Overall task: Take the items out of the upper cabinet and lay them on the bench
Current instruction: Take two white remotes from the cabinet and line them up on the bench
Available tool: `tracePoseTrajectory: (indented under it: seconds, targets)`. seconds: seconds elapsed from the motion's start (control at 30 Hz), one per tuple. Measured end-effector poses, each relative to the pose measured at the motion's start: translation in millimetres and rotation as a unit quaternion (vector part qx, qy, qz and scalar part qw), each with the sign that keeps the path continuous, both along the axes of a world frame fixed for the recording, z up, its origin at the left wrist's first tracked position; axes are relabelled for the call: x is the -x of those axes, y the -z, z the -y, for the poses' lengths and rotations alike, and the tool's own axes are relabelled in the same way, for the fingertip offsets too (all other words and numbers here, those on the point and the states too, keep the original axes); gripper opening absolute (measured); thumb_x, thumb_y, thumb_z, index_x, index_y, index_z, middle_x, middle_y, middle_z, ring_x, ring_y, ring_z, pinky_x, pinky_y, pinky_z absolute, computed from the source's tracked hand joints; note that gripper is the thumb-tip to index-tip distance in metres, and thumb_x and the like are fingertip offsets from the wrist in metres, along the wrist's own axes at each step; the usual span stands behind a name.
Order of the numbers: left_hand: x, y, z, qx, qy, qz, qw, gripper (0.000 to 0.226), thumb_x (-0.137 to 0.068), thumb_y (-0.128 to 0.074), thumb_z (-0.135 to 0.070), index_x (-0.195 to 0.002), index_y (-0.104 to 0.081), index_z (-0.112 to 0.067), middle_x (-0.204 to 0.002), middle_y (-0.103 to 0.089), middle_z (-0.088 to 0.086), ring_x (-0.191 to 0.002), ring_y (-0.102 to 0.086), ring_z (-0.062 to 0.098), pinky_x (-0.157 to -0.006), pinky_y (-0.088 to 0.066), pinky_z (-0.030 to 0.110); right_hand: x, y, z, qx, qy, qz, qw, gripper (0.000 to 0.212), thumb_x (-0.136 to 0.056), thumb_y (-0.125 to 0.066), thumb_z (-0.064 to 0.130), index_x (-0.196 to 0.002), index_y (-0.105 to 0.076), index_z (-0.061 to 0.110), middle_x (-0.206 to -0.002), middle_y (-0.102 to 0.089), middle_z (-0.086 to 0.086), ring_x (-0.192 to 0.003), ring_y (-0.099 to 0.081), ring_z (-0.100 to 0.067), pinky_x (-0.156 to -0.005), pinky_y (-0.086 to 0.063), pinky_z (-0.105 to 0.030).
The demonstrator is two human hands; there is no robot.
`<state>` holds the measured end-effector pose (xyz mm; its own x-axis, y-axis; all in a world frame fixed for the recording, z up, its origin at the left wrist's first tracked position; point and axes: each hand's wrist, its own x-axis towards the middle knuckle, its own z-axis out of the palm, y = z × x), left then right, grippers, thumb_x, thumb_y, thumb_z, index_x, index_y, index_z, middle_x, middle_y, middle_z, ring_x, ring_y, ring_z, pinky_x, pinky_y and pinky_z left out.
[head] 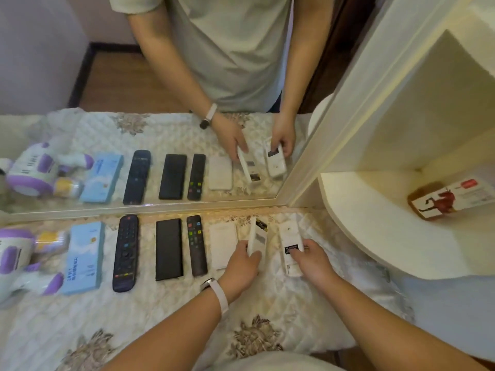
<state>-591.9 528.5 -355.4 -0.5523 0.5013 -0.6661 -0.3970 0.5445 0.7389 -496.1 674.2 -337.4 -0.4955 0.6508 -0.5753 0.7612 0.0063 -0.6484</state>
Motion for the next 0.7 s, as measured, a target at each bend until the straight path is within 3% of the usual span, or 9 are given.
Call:
tracePoseTrajectory:
  seconds: [0.13,0.33,0.47,0.63,0.7]
  targets:
    - [8.0,10.8,-8.0,0.003,0.004,-0.009,1.000,0.018,-0.098,-0.046,-0.026,-0.116,-0.048,-0.022,-0.104,-0.063,0.001,-0.091,-0.065,0.021,-0.081,-0.058,0.046,16.0,15.5,-4.4,0.001,-0.004,0.006,1.000,0.011,-0.092,-0.059,0.012,-0.091,-0.057,0.022,-0.085,-0.063,0.006,-0.073,-0.061,-0.007,-0.055,-0.047,-0.024]
    - [7.6,16.7,-9.4,0.040,0.053,-0.039,0.997,0.024,-0.094,-0.047,-0.027,-0.112,-0.061,-0.017,-0.098,-0.069,0.002,-0.085,-0.067,0.022,-0.078,-0.058,0.047,20.1,33.4,-6.2,-0.008,-0.025,0.023,0.999,0.009,-0.089,-0.060,0.016,-0.097,-0.064,0.021,-0.095,-0.071,-0.003,-0.085,-0.067,-0.019,-0.079,-0.054,-0.038]
    - [4.7,14.5,-6.1,0.083,0.093,-0.088,0.988,0.027,-0.092,-0.051,-0.024,-0.116,-0.055,-0.012,-0.097,-0.062,-0.002,-0.086,-0.061,0.019,-0.073,-0.052,0.033,11.7,36.1,-8.6,-0.021,-0.055,0.028,0.998,0.025,-0.091,-0.057,0.017,-0.115,-0.063,0.018,-0.098,-0.069,0.002,-0.087,-0.066,-0.016,-0.079,-0.056,-0.038]
    - [-5.0,0.3,-1.9,0.130,0.087,-0.143,0.977,0.026,-0.091,-0.052,-0.022,-0.116,-0.051,-0.014,-0.100,-0.057,0.000,-0.088,-0.056,0.020,-0.078,-0.048,0.033,-1.4,31.2,-16.4,-0.051,-0.128,0.018,0.990,0.031,-0.092,-0.055,0.018,-0.122,-0.060,0.017,-0.106,-0.064,0.005,-0.089,-0.062,-0.015,-0.071,-0.050,-0.028]
    - [-7.0,-1.1,2.6,0.149,0.075,-0.149,0.975,0.037,-0.092,-0.052,-0.023,-0.127,-0.050,-0.010,-0.097,-0.055,-0.001,-0.085,-0.053,0.017,-0.074,-0.044,0.029,-2.5,30.0,-20.3,-0.083,-0.167,0.033,0.982,0.032,-0.091,-0.054,0.023,-0.123,-0.059,0.018,-0.115,-0.063,-0.001,-0.096,-0.061,-0.018,-0.077,-0.050,-0.031]
